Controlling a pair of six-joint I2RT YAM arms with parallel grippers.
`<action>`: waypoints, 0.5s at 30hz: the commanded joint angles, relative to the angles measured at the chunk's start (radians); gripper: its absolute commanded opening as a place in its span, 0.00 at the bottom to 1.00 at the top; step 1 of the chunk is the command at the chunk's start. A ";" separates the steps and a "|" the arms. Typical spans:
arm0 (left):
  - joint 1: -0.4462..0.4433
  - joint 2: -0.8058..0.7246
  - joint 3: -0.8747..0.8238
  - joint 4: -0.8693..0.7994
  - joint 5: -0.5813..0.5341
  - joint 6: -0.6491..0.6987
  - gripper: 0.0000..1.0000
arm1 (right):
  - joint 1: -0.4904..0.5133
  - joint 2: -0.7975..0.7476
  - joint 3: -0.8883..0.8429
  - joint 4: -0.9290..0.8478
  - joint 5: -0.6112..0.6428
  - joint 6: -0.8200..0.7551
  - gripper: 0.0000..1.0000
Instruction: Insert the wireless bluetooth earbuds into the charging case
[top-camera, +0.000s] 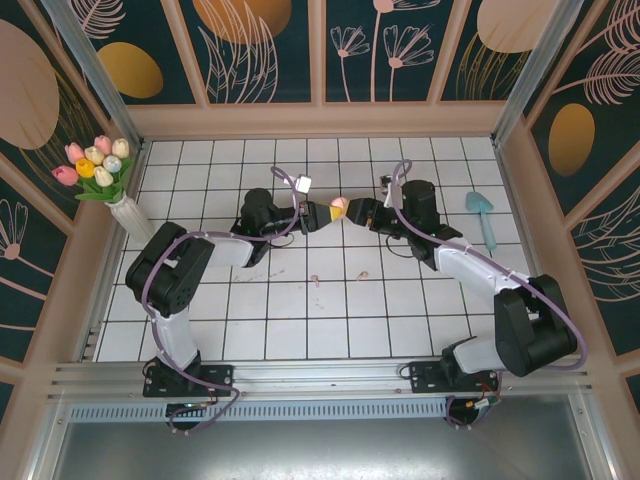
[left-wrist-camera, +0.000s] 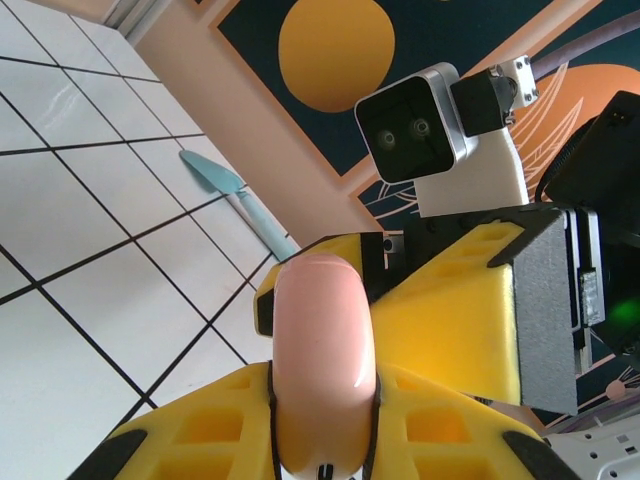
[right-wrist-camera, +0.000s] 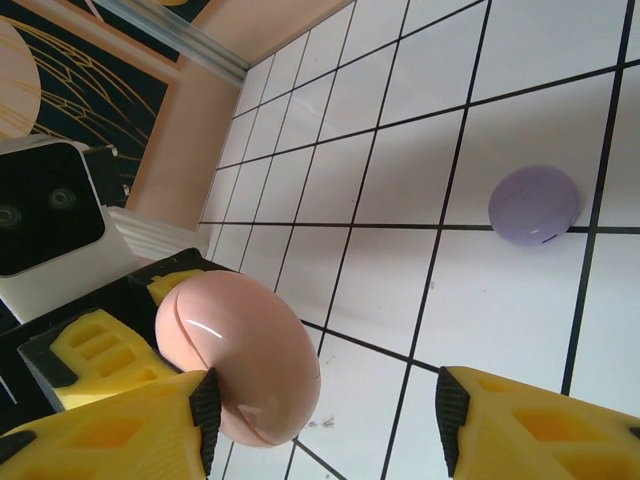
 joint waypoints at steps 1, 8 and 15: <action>-0.001 -0.056 0.013 0.033 0.043 0.025 0.09 | -0.028 0.027 -0.023 0.033 0.033 0.010 0.59; -0.001 -0.075 0.004 0.042 0.048 0.024 0.08 | -0.048 0.056 -0.020 0.034 0.042 0.035 0.57; -0.001 -0.093 -0.004 0.035 0.045 0.044 0.08 | -0.053 -0.015 -0.046 0.015 0.026 0.070 0.56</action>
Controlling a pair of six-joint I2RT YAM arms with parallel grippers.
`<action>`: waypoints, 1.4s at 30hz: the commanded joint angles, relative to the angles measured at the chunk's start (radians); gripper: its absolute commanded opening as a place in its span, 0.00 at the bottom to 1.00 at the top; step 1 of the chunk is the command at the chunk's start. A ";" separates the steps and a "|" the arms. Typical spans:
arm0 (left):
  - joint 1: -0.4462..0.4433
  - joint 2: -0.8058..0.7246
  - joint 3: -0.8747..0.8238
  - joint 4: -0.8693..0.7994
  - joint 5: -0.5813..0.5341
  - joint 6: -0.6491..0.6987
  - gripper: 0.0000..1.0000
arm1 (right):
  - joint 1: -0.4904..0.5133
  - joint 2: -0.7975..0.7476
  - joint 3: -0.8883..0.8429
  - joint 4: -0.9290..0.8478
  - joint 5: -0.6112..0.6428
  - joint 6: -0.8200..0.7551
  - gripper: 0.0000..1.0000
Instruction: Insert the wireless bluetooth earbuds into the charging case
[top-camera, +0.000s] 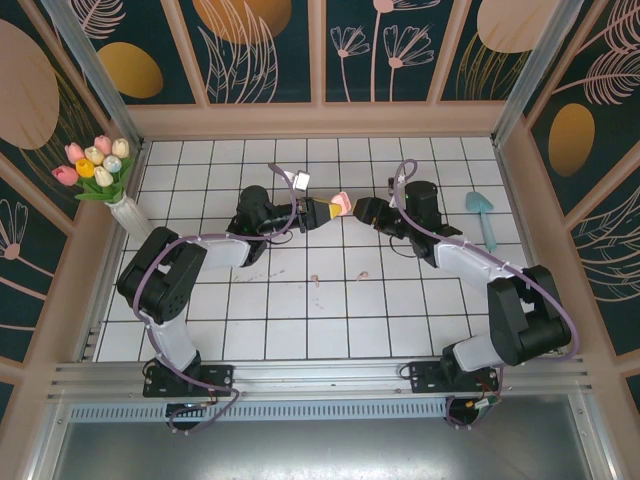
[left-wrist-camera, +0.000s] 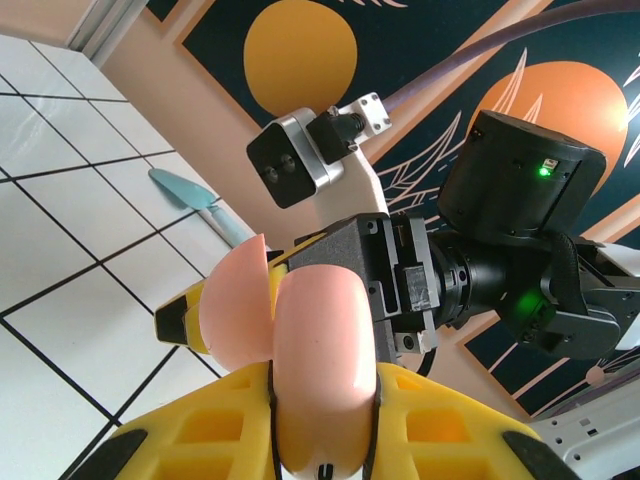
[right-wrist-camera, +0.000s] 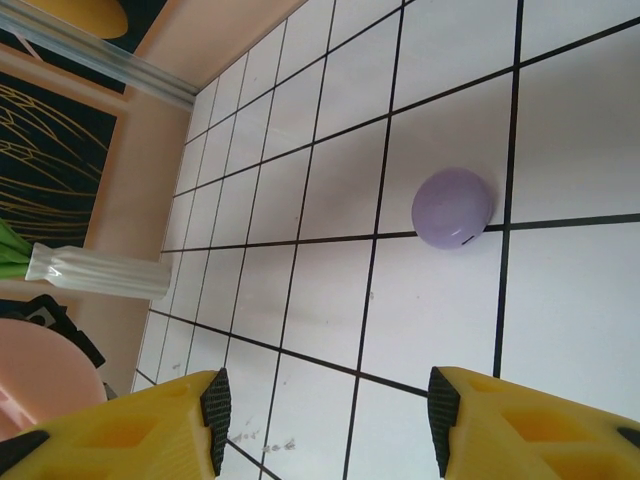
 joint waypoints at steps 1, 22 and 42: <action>-0.001 -0.037 -0.004 0.037 0.021 0.036 0.08 | -0.010 -0.087 -0.045 0.016 -0.017 0.046 0.56; -0.001 0.009 0.033 0.166 0.113 -0.103 0.07 | -0.007 -0.173 -0.076 0.124 -0.158 -0.009 0.46; -0.001 0.014 0.035 0.125 0.112 -0.079 0.07 | -0.004 -0.193 -0.041 0.127 -0.194 -0.020 0.44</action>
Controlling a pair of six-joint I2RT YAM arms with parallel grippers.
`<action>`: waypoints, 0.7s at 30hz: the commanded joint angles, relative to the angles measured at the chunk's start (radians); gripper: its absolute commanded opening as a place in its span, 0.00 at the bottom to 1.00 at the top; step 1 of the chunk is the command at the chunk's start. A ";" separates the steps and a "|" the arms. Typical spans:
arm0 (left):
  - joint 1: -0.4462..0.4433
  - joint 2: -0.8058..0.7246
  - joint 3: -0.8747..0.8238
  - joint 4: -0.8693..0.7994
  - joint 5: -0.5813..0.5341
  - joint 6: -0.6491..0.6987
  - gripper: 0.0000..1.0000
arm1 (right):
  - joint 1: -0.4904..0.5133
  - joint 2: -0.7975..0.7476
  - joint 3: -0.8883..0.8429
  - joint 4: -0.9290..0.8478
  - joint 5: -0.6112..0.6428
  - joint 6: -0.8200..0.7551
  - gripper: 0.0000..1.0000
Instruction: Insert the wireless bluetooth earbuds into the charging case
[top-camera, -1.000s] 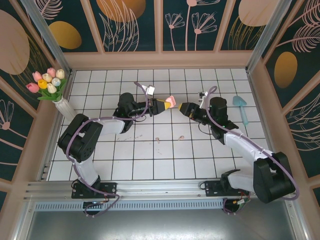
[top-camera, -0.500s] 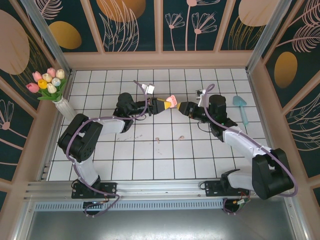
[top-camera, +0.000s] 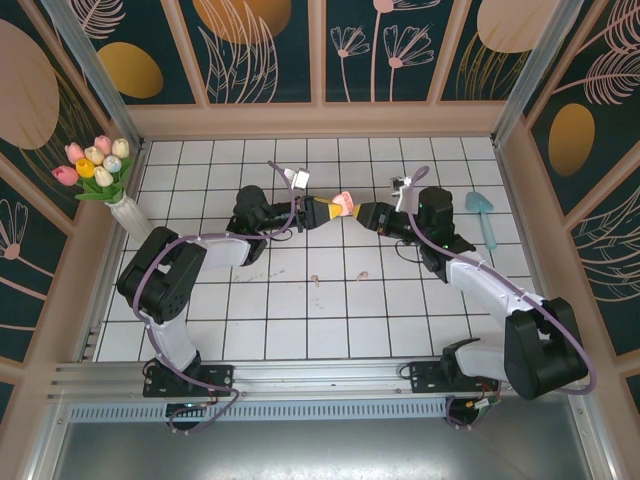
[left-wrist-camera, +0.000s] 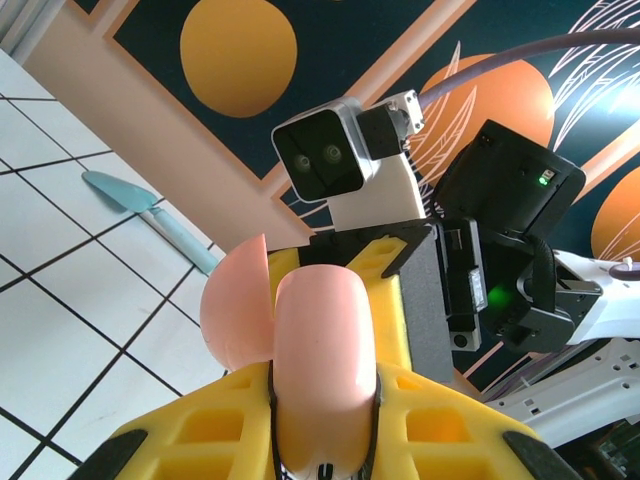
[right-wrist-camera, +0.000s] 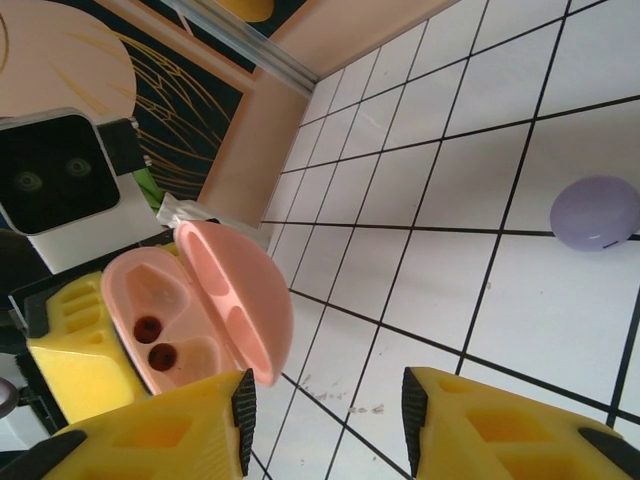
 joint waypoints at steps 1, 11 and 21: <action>0.000 0.012 0.028 0.020 0.023 0.011 0.07 | 0.002 -0.012 0.046 0.040 -0.030 -0.015 0.44; -0.001 0.015 0.038 0.010 0.032 0.012 0.06 | 0.014 0.027 0.080 0.035 -0.025 -0.018 0.41; -0.001 0.009 0.049 -0.001 0.043 0.012 0.06 | 0.023 0.069 0.094 0.020 -0.015 -0.033 0.36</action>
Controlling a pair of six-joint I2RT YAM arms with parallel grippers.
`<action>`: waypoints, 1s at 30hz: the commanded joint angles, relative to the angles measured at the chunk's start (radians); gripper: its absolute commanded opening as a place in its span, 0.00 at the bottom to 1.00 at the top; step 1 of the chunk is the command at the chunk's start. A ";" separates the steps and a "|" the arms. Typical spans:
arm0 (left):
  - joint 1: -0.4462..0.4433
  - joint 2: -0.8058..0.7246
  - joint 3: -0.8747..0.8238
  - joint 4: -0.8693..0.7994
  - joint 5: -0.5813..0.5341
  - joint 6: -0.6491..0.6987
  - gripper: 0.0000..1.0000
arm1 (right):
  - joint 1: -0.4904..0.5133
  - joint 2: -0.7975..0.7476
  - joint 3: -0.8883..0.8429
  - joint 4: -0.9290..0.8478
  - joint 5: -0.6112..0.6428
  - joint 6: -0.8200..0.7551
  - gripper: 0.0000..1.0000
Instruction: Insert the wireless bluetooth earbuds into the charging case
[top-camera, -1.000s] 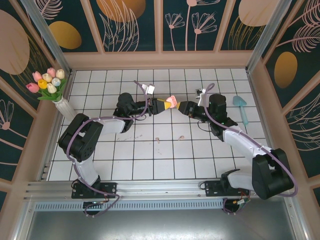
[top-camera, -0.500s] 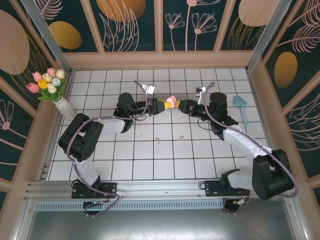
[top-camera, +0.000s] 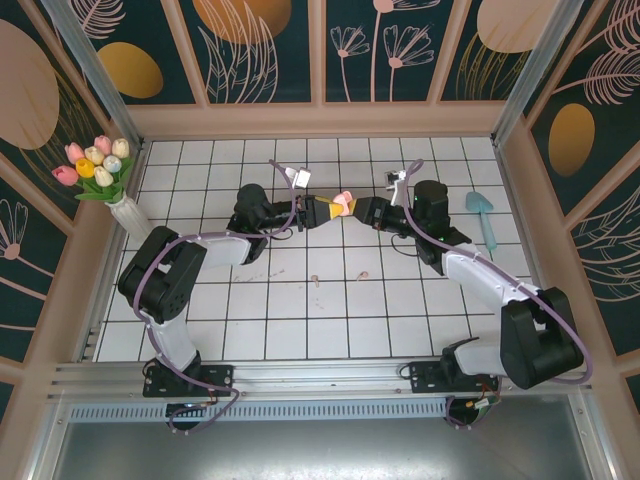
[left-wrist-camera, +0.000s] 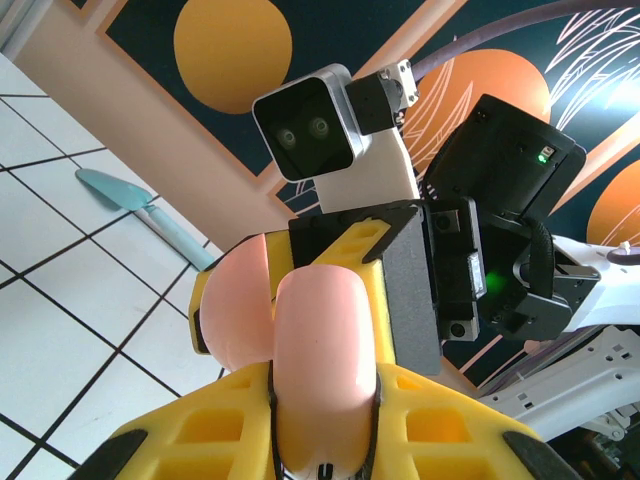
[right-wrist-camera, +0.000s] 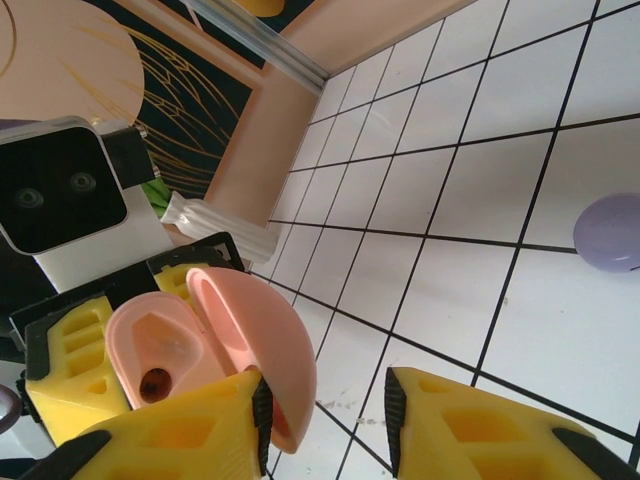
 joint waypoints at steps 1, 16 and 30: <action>-0.001 0.003 0.032 0.011 0.028 0.012 0.06 | 0.008 0.011 0.035 0.020 -0.003 -0.026 0.35; -0.001 0.004 0.020 0.002 0.036 0.018 0.12 | 0.012 0.045 0.098 -0.002 -0.009 -0.029 0.13; -0.001 -0.021 -0.003 -0.023 -0.044 0.052 0.65 | 0.021 0.016 0.138 -0.090 0.033 -0.068 0.02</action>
